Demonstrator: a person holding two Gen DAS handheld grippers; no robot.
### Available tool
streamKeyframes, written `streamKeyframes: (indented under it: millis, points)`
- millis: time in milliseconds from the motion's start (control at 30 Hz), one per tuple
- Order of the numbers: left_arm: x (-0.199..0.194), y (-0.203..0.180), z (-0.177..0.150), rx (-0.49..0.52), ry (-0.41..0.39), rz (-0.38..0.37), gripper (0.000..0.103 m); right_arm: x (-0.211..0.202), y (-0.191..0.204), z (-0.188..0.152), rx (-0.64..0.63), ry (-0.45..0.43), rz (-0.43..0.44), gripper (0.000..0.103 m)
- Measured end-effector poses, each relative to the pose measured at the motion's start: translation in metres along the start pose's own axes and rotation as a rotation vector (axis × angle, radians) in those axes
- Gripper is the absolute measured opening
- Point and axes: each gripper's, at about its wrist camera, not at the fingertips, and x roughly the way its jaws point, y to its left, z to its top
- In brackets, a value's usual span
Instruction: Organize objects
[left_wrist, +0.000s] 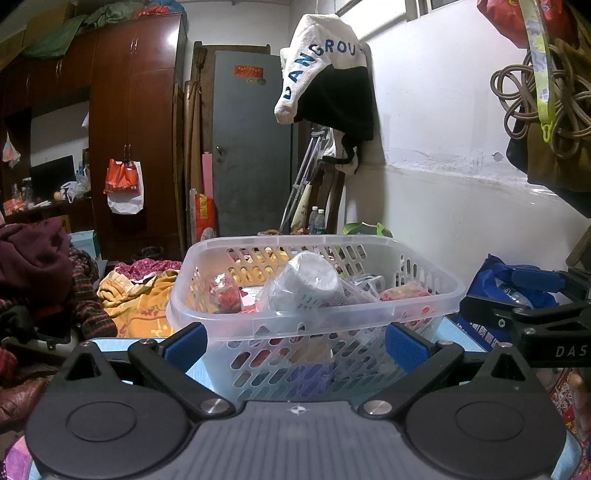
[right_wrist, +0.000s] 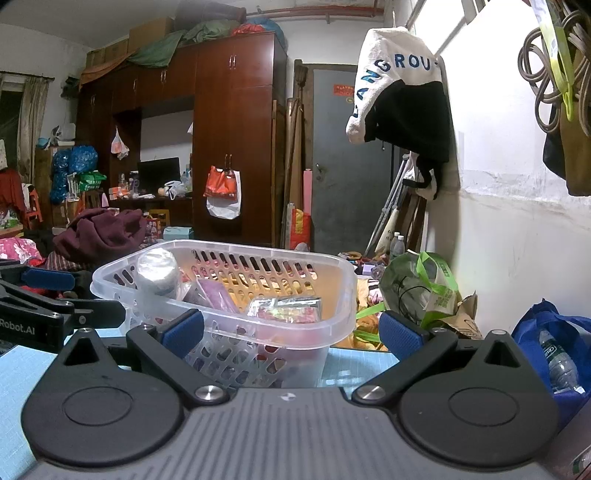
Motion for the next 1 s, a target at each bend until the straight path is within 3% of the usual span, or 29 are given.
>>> streamKeyframes:
  millis: [1000]
  points:
    - [0.0030, -0.0007, -0.0028, -0.008, 0.012, -0.016, 0.103, -0.0008, 0.0006, -0.0043, -0.019, 0.009, 0.015, 0.103]
